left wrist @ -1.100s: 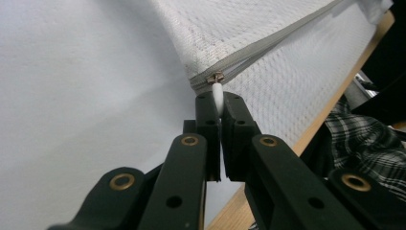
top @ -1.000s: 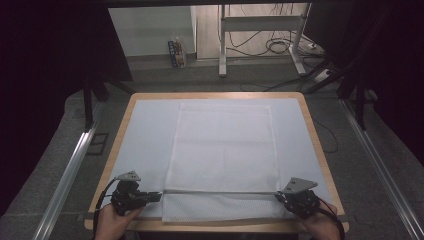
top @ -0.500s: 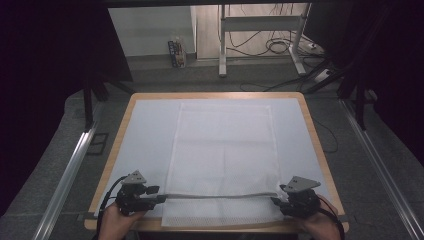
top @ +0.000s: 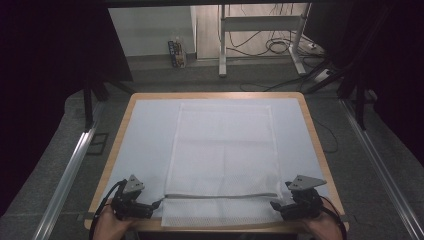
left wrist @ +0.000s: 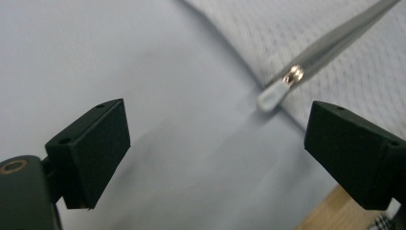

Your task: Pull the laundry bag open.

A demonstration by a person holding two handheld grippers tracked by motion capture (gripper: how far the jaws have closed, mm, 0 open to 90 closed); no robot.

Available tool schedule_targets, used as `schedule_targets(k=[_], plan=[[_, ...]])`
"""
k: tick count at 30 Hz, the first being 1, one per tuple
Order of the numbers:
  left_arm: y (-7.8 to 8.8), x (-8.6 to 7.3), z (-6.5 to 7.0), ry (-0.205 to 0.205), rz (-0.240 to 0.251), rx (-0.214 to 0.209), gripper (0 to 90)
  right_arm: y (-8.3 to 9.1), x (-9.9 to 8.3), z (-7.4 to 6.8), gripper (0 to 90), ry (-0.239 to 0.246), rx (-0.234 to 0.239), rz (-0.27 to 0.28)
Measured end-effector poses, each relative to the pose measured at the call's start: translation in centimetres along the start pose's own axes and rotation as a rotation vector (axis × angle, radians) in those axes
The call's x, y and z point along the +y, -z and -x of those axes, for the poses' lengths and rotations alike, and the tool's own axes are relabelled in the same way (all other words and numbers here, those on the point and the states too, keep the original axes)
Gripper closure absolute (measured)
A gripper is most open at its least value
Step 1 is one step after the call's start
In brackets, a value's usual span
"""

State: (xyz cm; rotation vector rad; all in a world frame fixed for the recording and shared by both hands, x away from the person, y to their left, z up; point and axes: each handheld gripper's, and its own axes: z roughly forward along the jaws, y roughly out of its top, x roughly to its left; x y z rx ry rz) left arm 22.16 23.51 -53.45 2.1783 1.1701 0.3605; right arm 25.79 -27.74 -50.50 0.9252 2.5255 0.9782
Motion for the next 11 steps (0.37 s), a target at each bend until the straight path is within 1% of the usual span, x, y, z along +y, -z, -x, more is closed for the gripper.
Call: schedule_targets(k=[1, 2, 3, 4, 5, 6, 8, 11], plan=[[0.1, 0.0, -0.1, 0.003, -0.001, 0.002, 6.6, -0.1, -0.1, 0.2, 8.6, -0.011, 0.001, -0.006], [0.1, 0.0, -0.1, 0.008, -0.004, -0.007, 5.8, -0.1, -0.2, 0.3, 8.1, -0.018, 0.006, -0.008], [0.0, 0.0, -0.1, 0.009, -0.006, -0.006, 4.8, -0.1, -0.3, 0.5, 7.8, -0.037, 0.009, -0.008], [0.0, 0.0, -0.1, 0.013, -0.016, 0.003, 4.6, -0.1, -0.4, 0.7, 7.6, -0.047, 0.01, -0.007], [-0.1, 0.0, 0.0, 0.008, -0.02, 0.007, 4.5, 0.0, -0.5, 0.9, 7.4, -0.059, 0.015, -0.003], [-0.1, 0.0, 0.1, 0.002, -0.021, 0.011, 4.4, 0.0, -0.5, 1.0, 7.3, -0.067, 0.018, -0.001], [-0.1, 0.1, 0.4, -0.023, -0.025, 0.029, 3.3, 0.0, -0.6, 1.2, 7.1, -0.081, 0.022, 0.001], [-0.2, 0.2, 0.7, -0.06, -0.044, 0.052, 2.6, -0.1, -0.7, 1.2, 7.0, -0.079, 0.015, -0.01]])
